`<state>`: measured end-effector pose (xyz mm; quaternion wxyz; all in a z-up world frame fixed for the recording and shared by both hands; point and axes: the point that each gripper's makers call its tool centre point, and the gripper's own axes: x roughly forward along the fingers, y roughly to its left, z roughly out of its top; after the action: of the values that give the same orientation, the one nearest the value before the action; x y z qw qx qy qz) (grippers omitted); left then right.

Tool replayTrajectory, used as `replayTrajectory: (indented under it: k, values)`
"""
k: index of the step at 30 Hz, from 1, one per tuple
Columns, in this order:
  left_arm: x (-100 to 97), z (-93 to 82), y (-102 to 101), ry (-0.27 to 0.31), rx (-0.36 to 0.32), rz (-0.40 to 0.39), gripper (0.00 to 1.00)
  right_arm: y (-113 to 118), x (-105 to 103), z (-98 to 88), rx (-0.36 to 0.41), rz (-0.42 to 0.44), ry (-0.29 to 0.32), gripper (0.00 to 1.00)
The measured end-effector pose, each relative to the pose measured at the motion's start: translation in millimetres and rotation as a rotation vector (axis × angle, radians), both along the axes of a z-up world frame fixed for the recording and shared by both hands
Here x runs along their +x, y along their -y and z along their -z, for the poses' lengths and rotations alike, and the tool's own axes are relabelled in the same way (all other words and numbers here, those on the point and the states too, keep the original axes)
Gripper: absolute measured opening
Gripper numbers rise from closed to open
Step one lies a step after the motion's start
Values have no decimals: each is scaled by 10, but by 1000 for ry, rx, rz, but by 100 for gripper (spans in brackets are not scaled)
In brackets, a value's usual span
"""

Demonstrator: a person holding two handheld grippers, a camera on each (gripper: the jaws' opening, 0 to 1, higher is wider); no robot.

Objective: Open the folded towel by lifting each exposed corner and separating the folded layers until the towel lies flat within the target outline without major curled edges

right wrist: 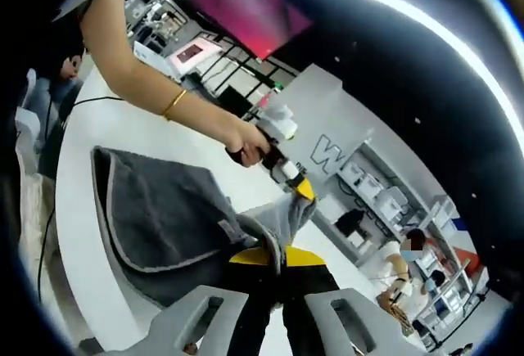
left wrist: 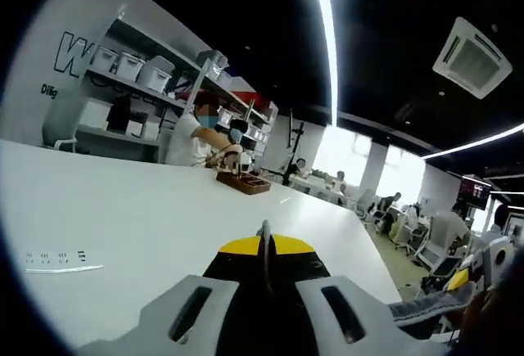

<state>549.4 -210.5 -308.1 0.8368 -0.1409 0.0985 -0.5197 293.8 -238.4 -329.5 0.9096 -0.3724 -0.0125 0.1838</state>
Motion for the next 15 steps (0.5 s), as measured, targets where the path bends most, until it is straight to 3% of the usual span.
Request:
replayTrajectory:
  k: [15]
  values:
    - [-109, 227, 458, -28, -18, 43, 1, 274, -78, 238, 57, 50, -55, 0]
